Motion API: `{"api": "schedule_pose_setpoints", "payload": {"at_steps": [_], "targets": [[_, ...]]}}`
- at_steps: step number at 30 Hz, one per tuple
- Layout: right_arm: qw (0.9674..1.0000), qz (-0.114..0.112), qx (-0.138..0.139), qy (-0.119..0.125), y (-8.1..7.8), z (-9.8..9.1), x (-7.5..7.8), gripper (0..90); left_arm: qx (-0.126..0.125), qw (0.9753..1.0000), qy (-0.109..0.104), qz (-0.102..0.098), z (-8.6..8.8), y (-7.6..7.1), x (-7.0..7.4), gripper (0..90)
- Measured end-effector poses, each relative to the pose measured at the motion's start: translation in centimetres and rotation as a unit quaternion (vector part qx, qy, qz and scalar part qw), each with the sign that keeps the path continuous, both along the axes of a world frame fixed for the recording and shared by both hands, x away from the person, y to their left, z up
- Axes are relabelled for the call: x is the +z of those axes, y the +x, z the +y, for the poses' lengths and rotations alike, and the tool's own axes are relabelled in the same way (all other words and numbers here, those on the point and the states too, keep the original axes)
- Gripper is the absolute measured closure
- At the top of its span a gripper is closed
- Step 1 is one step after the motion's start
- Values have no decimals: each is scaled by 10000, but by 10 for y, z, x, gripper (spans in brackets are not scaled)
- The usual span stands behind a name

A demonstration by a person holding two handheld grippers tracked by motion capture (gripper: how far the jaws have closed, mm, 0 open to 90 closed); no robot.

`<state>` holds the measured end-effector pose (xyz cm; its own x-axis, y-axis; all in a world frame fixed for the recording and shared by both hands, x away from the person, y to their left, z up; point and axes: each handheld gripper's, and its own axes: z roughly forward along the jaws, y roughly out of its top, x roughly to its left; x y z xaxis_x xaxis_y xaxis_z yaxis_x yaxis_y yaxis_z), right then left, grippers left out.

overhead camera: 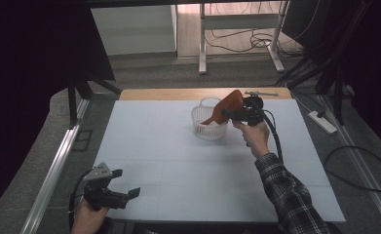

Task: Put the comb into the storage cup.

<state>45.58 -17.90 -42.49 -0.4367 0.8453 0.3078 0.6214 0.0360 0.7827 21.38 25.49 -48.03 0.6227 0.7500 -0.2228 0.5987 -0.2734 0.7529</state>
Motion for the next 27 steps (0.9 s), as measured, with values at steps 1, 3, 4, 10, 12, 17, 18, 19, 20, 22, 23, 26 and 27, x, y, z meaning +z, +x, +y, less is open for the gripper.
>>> {"api": "schedule_pose_setpoints", "payload": {"at_steps": [1,3,4,10,12,17,18,19,20,22,23,26,27], "targets": [[10000,-13,11,-21,0,0,0,140,2,10000,4,0,0,0,0,0],[10000,-33,27,-51,-1,0,1,140,1,10000,9,0,0,0,0,0],[10000,-44,28,-71,-1,0,2,140,-2,10000,9,1,0,0,0,0],[9997,-103,105,-213,-2,-2,5,118,7,10000,16,2,0,0,0,0],[9995,-107,153,-243,-3,-3,6,106,11,10000,12,2,0,0,0,0],[9988,-118,273,-400,-4,-4,7,78,23,10000,16,4,0,0,0,0],[9984,-128,309,-449,-4,-4,7,69,36,10000,16,8,0,0,0,0],[9983,-135,322,-470,-5,-3,7,64,37,10000,7,16,0,0,0,0],[9981,-134,334,-505,-5,-3,8,55,44,10000,-5,23,0,0,0,0],[9978,-153,374,-531,-5,-4,8,41,80,10000,1,12,0,0,0,0],[9976,-154,393,-550,-6,-4,8,34,89,10000,0,-2,0,0,0,0],[9969,-190,438,-628,-8,-5,10,19,86,10000,42,-25,0,-1,1,0],[9966,-191,459,-658,-8,-5,10,13,92,9999,61,-38,-1,-1,1,0]]}}
